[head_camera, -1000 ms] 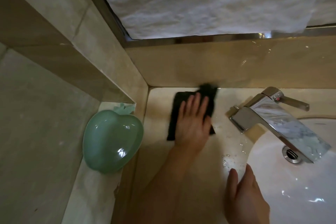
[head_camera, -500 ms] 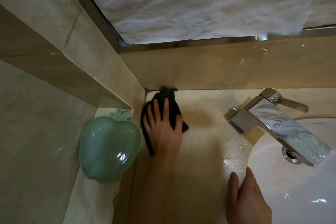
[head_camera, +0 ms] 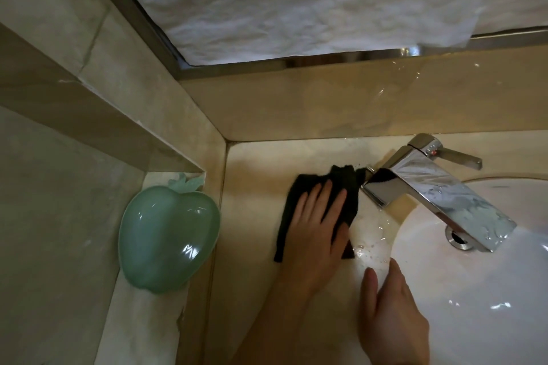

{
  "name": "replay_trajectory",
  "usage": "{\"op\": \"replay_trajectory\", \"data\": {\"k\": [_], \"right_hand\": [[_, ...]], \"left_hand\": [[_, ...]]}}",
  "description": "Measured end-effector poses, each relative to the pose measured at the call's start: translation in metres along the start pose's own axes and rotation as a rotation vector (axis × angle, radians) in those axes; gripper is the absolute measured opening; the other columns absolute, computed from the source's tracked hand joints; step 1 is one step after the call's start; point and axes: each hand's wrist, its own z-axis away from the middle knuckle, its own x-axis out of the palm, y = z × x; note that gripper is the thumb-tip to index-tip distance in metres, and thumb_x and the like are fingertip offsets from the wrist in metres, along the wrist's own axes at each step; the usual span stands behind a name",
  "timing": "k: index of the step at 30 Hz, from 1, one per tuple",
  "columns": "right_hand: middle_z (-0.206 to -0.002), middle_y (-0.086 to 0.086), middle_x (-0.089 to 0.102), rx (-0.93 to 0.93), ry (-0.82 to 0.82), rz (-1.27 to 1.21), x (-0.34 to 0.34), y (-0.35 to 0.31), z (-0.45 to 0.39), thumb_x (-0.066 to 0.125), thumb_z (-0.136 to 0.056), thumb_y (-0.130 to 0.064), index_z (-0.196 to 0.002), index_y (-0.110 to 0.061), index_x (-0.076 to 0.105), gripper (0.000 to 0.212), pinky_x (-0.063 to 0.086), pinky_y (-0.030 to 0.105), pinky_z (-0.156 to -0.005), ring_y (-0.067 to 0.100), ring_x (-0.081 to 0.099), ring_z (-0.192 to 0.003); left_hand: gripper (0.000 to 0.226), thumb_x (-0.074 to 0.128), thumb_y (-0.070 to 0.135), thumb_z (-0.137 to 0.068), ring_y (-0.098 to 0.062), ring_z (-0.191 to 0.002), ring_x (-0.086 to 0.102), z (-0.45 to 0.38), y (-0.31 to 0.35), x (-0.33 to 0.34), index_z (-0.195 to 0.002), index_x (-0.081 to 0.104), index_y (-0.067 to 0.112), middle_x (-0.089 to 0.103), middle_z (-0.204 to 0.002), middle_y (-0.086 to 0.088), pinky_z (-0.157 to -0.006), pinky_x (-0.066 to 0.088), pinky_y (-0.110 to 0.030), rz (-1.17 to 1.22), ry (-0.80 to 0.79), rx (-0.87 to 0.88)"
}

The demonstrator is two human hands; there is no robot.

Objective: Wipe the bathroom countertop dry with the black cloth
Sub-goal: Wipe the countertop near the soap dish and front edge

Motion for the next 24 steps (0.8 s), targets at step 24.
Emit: {"op": "replay_trajectory", "data": {"k": [24], "right_hand": [[-0.139,-0.020,0.054,-0.099,-0.462,-0.002,-0.051,0.080,0.023,0.011,-0.087,-0.076,-0.142,-0.043,0.042,0.071,0.039,0.030,-0.102,0.006,0.051,-0.127]], "left_hand": [[0.054,0.034,0.035,-0.103,-0.019,-0.154,0.010,0.069,0.024,0.013,-0.156,0.029,0.023,0.020,-0.165,-0.001,-0.122,0.021,-0.045,0.002,0.042,-0.083]]}}
